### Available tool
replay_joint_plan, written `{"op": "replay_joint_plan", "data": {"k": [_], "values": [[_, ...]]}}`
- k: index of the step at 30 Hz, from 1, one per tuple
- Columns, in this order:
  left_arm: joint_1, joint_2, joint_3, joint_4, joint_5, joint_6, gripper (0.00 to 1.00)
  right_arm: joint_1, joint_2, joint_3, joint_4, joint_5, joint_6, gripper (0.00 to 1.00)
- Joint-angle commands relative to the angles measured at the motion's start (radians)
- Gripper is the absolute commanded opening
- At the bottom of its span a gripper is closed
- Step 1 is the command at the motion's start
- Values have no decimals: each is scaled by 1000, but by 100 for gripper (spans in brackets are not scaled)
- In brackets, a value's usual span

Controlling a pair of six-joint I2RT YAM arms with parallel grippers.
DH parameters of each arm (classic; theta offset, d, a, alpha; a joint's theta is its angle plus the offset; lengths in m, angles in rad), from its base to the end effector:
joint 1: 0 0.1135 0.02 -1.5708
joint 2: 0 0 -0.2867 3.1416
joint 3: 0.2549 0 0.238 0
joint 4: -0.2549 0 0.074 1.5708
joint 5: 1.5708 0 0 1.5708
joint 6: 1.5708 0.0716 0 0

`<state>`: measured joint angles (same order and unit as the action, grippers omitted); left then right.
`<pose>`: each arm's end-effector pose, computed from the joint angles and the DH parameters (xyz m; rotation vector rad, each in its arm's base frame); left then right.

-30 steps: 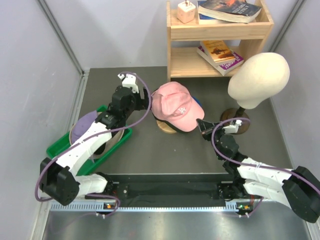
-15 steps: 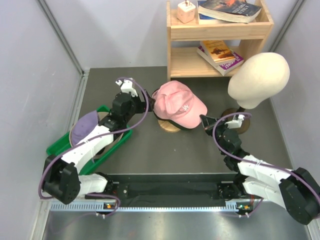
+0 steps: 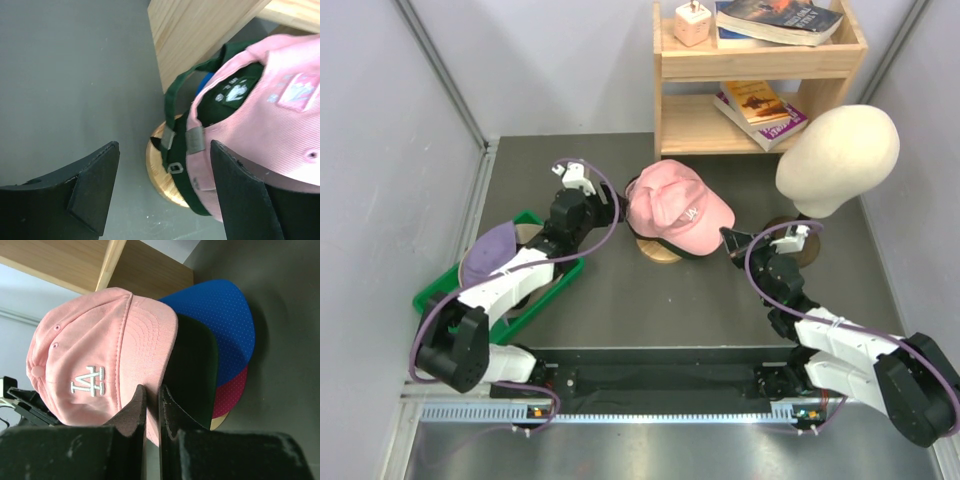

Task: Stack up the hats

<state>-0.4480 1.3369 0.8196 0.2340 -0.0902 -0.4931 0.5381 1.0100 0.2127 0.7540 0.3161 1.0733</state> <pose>0.2938 -0.1341 0.2900 -0.1066 1.8888 -0.5672 0.1945 0.0902 0.2273 0.6934 1.5567 0.9777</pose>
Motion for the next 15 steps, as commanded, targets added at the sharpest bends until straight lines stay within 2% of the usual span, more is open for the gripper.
{"op": "replay_joint_plan", "data": {"k": [1,11,15], "values": [[6,-7,-30,119,-3,-21,78,-35,4,4,-110,63,-78,0],[8,76,16,125,43,-15,78,-36,-7,2,-124,58,-96,2],[8,120,52,85,58,-12,78,-36,-4,5,-120,52,-108,9]]}}
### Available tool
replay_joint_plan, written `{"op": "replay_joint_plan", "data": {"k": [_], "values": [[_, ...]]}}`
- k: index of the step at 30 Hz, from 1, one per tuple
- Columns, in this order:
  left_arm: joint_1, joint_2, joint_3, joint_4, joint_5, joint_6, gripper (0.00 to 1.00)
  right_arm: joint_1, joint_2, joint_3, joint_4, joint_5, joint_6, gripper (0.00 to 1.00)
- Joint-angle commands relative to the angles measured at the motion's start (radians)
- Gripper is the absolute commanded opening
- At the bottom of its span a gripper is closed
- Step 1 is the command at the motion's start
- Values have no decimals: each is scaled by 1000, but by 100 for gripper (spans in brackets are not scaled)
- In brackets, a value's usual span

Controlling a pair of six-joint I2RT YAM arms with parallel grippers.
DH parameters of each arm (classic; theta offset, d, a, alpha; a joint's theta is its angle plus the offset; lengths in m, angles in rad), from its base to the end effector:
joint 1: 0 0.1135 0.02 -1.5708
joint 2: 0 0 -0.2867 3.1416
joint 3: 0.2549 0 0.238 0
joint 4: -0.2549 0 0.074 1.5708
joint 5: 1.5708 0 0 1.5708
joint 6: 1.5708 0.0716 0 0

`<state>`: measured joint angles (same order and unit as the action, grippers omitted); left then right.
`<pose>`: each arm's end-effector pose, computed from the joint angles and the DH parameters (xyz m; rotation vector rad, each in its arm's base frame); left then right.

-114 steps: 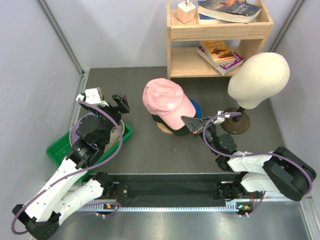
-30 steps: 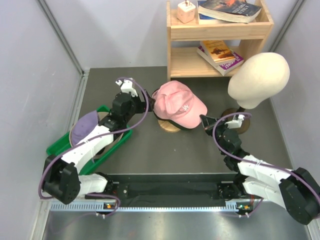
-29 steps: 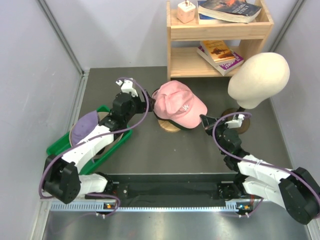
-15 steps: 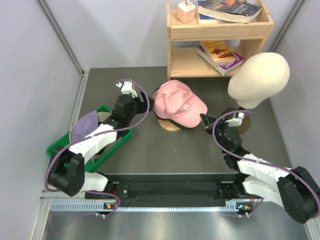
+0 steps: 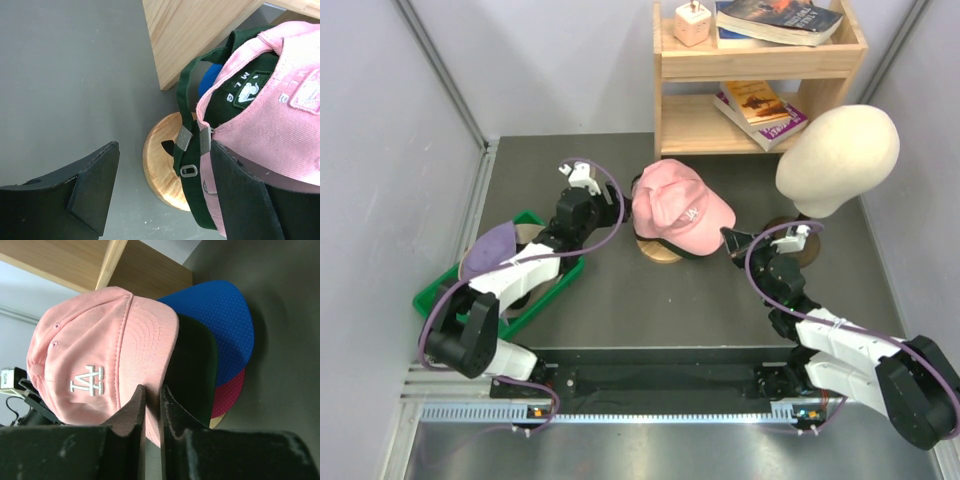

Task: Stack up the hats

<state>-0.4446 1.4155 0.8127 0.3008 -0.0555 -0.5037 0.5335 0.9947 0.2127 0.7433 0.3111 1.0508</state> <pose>0.3071 -0.1419 0.2723 -0.0957 1.9140 -0.5965 0.1933 0.0887 0.2287 0.6738 1.5572 0.9642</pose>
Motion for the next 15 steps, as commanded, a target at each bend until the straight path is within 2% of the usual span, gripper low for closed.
{"op": "replay_joint_plan", "data": {"k": [1,7,15], "values": [[4,52,77,-12,35,2,78,-32,12,5,-108,57,-92,16],[3,94,100,-57,36,-1,76,-32,10,10,-101,51,-117,31],[4,134,120,-98,31,1,75,-32,15,19,-105,56,-132,39]]}}
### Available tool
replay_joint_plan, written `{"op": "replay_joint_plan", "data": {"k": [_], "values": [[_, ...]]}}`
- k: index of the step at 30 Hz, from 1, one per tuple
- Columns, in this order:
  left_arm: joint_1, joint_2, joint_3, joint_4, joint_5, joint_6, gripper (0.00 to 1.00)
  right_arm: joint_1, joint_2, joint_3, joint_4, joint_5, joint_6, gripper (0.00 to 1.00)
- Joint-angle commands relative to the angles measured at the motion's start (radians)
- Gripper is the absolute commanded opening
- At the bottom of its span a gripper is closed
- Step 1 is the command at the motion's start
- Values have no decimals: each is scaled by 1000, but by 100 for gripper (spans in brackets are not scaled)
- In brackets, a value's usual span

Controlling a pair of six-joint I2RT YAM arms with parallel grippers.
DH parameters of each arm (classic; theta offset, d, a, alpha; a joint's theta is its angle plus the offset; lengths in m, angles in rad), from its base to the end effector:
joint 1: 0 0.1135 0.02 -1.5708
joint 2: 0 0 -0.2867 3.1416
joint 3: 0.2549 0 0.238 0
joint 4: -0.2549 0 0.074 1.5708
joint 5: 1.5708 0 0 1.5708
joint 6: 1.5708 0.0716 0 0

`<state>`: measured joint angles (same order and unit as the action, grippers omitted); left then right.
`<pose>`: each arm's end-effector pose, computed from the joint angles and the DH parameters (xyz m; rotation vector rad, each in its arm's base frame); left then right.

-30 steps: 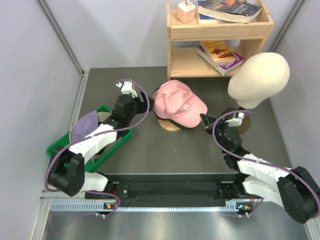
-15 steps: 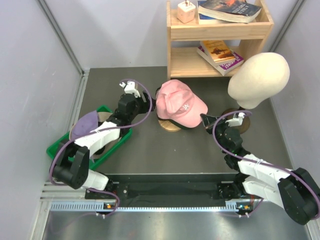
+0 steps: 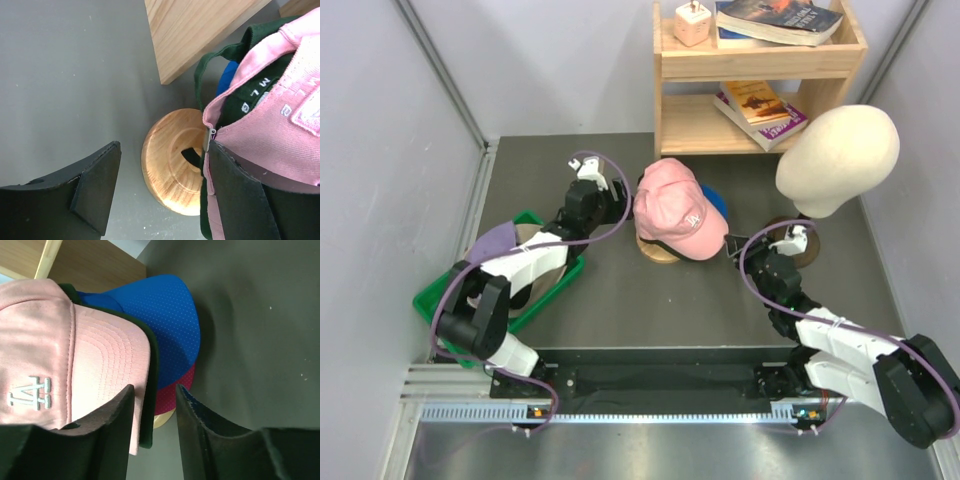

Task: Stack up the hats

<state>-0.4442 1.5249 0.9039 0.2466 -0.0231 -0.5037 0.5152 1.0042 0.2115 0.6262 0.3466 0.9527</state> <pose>0.3299 -0.1552 0.2615 -0.0750 1.9923 -0.5996 0.1946 0.0823 0.2101 0.6408 1.6730 0.7738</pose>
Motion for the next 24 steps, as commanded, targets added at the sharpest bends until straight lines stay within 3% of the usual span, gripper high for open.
{"op": "replay_joint_plan", "data": {"k": [1,6,8,10,12,16,20,24], "values": [[2,26,30,-50,-1,8,75,-14,5,20,10,20,-35,40],[4,43,49,-89,-12,17,75,-14,-13,16,-11,22,-46,47],[4,35,61,-119,-27,24,76,-14,-44,12,-28,25,-55,58],[4,-2,72,-135,-53,36,84,-14,-74,11,-68,29,-77,71],[4,-57,87,-176,-81,53,92,-14,-131,17,-107,37,-97,76],[4,-170,147,-315,-207,114,99,-12,-240,38,-212,41,-169,88],[5,-320,152,-466,-426,154,99,-14,-343,63,-321,22,-232,91],[6,-411,128,-652,-555,166,99,-14,-392,69,-348,-20,-258,91]]}}
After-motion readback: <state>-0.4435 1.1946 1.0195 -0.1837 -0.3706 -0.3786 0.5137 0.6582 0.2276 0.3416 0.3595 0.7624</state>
